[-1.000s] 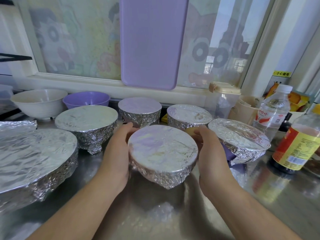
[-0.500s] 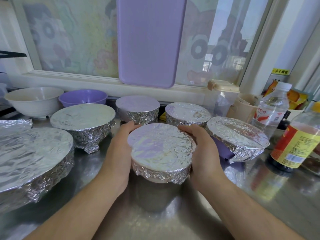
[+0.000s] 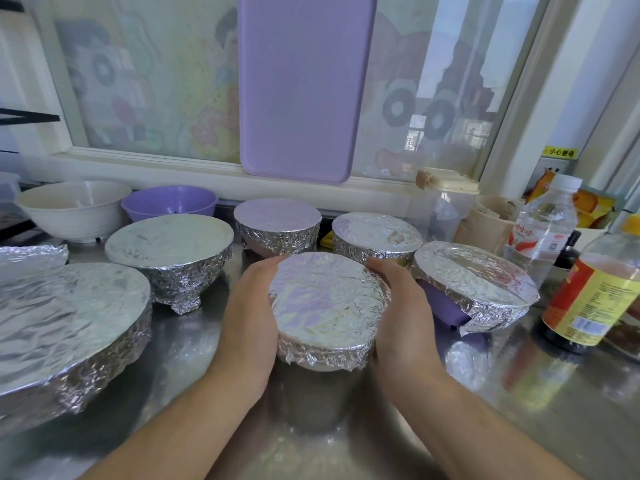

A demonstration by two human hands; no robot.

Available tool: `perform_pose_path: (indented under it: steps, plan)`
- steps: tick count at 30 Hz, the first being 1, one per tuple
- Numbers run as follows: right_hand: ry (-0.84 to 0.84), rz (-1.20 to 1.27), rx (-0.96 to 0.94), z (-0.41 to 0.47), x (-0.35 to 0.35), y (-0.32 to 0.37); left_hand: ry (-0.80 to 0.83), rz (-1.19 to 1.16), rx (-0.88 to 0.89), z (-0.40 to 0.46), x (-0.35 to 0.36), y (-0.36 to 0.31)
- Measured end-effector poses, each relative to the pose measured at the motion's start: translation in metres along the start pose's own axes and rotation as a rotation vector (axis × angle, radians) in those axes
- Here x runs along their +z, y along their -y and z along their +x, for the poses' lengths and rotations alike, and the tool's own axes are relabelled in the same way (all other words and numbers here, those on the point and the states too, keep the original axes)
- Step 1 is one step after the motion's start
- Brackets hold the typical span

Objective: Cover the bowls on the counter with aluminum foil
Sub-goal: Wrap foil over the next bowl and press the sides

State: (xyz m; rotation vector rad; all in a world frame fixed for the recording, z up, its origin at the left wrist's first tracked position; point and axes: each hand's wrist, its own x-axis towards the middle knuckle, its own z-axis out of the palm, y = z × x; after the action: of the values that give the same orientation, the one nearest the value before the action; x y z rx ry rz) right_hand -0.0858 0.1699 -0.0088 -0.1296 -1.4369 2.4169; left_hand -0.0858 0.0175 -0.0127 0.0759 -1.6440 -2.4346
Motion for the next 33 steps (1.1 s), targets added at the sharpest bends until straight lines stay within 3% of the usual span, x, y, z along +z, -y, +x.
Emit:
perform_pose_path:
  steps: [4, 7, 13, 17, 22, 26, 33]
  plan:
    - [0.068, 0.017, 0.131, 0.011, -0.001, 0.001, -0.037, 0.025, 0.056, 0.002, -0.001, 0.000]
    - [-0.040, -0.021, 0.016, 0.013, -0.004, -0.005, -0.023, -0.005, 0.026, 0.008, -0.006, -0.004]
    - [0.060, -0.214, -0.152, -0.004, -0.014, -0.007, 0.023, 0.019, 0.015, 0.010, -0.007, -0.001]
    - [0.074, -0.308, -0.141, 0.002, -0.006, -0.002, -0.006, 0.093, 0.113, 0.011, -0.010, -0.001]
    - [0.126, -0.215, -0.007, 0.011, -0.004, 0.002, -0.024, 0.175, 0.109, 0.016, -0.012, -0.003]
    - [0.094, -0.220, -0.114, 0.000, -0.008, 0.001, 0.076, 0.100, 0.016, 0.014, -0.009, -0.006]
    - [0.074, -0.304, -0.075, 0.007, 0.000, -0.001, 0.011, 0.134, 0.055, 0.007, -0.006, -0.008]
